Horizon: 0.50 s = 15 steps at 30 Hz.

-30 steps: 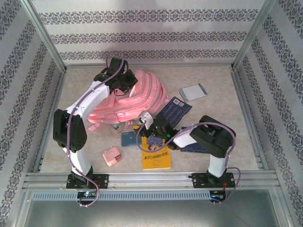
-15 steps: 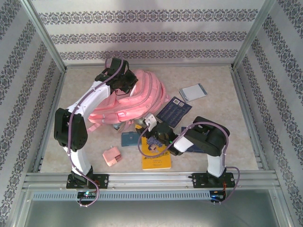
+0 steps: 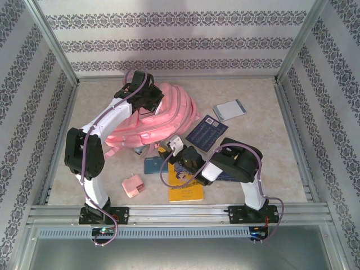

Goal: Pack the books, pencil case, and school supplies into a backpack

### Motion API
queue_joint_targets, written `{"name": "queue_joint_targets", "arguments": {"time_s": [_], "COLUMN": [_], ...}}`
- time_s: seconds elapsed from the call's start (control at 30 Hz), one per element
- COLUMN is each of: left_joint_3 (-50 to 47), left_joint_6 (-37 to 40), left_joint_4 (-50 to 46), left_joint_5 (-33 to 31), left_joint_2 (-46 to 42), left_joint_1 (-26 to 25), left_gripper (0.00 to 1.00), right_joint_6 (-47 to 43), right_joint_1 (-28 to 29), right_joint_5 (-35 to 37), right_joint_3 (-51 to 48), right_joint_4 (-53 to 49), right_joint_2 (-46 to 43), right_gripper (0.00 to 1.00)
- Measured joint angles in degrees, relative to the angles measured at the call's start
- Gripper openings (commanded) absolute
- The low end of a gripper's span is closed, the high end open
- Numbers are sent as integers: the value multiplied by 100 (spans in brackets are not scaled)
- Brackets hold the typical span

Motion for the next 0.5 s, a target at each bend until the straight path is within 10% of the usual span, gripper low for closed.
{"name": "queue_joint_targets", "arguments": {"time_s": [0.5], "left_joint_3": [-111], "left_joint_6": [-136], "left_joint_4": [81], "left_joint_5": [-125], "left_joint_2": [0], "left_joint_1": [2], "left_gripper": [0], "right_joint_6": [192], "right_joint_1": [22], "right_joint_5": [-83], "right_joint_3": [249], "right_joint_4": [26], "right_joint_2": [264], "right_gripper": [56]}}
